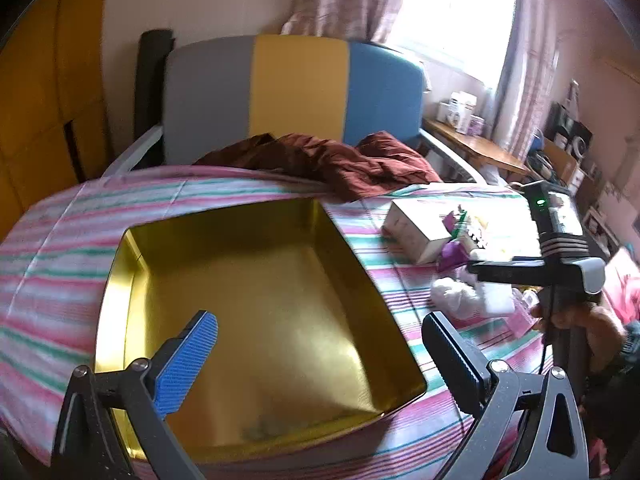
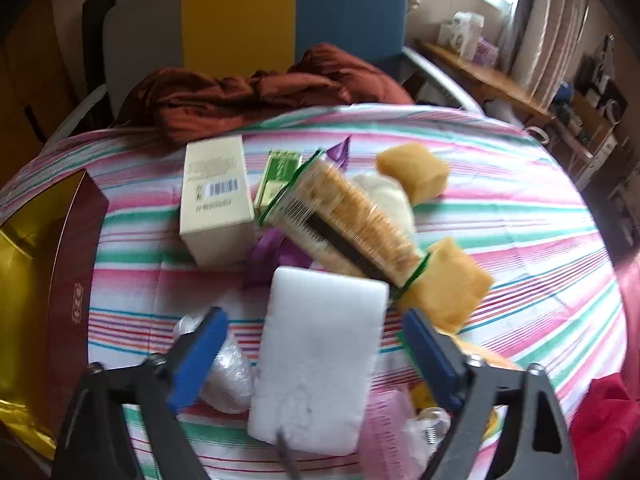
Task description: Organize objects
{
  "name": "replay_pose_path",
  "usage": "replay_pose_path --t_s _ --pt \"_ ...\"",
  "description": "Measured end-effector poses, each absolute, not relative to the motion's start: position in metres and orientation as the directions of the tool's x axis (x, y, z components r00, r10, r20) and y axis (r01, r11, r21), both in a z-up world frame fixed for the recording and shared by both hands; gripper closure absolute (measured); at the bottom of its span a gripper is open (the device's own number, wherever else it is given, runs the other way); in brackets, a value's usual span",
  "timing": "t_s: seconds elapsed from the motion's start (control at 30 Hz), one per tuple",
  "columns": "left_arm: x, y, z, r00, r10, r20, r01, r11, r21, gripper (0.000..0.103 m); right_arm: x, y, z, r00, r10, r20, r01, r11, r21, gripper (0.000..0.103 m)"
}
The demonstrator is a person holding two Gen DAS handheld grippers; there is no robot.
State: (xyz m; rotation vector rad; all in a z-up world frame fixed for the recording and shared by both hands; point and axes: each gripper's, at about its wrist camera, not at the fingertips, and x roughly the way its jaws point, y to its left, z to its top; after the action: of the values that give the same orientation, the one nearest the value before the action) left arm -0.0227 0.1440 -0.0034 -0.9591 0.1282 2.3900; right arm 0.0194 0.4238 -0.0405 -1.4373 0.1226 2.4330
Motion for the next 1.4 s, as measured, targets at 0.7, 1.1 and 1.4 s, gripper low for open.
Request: replay_pose_path --t_s 0.7,1.1,1.4 --pt "-0.04 0.27 -0.017 -0.475 0.467 -0.746 -0.694 -0.72 -0.009 0.0 0.049 0.468 0.023 -0.726 0.125 -0.676 -0.379 -0.893 0.241 0.046" --pt "-0.046 0.36 -0.068 -0.309 0.433 -0.847 -0.785 -0.619 -0.031 0.008 0.054 0.48 0.026 -0.741 0.118 -0.661 -0.387 -0.88 0.277 0.046" --pt "-0.055 0.379 -0.106 -0.256 0.358 -0.898 -0.772 -0.634 -0.033 0.032 0.05 0.476 0.023 -0.736 0.1 -0.669 -0.368 -0.89 0.271 0.046"
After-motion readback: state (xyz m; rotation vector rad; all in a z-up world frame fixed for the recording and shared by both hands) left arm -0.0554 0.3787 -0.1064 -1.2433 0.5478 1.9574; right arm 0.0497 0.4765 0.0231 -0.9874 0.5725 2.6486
